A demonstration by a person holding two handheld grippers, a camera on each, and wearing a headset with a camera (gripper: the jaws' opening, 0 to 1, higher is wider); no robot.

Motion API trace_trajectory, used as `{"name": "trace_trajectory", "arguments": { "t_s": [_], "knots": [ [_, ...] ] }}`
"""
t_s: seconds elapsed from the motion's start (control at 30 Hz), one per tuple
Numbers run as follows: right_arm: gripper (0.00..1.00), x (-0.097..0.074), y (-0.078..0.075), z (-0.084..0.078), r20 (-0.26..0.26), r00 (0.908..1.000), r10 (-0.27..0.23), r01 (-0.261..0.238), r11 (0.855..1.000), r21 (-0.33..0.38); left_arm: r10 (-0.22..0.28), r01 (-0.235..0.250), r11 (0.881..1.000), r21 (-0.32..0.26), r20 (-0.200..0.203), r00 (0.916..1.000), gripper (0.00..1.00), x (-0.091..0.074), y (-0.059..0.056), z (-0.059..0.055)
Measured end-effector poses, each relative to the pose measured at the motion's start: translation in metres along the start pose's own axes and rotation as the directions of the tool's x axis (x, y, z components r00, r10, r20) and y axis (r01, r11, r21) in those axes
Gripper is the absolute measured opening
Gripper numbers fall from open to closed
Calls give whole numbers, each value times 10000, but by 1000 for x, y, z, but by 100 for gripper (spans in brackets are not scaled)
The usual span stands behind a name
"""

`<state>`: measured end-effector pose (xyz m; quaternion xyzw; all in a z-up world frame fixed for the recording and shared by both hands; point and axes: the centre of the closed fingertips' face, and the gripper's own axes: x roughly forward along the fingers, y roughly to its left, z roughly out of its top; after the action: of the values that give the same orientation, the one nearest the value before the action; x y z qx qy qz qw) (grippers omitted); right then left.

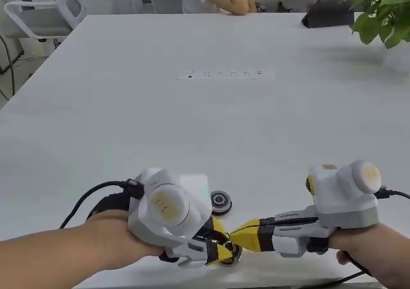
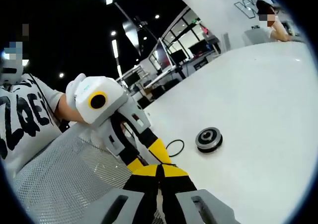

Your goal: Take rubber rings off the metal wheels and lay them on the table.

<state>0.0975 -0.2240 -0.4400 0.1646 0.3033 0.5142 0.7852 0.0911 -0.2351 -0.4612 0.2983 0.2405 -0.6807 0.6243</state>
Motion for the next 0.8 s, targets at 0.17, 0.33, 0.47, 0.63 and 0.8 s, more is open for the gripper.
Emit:
{"name": "trace_trajectory", "arguments": {
  "t_s": [0.17,0.33,0.47,0.63,0.8],
  "knots": [
    [0,-1,-3,-2,-38,9999,-95,94,9998,-171,21,-21,10000,-9,-1,10000,7,0,0,0],
    [0,-1,-4,-6,-236,9996,-148,139,9992,-380,34,-34,10000,-21,-12,10000,7,0,0,0],
    [0,-3,-5,-6,-196,9996,-208,200,9990,-397,38,-38,10000,46,-51,10000,7,1,0,0],
    [0,-3,-5,-5,-130,9997,-219,214,9990,-387,-15,16,10000,37,-87,10000,8,-1,0,0],
    [0,-4,-4,-3,-90,9998,-175,171,9990,-406,-12,12,10000,-7,-5,10000,9,-7,1,3]
  ]
}}
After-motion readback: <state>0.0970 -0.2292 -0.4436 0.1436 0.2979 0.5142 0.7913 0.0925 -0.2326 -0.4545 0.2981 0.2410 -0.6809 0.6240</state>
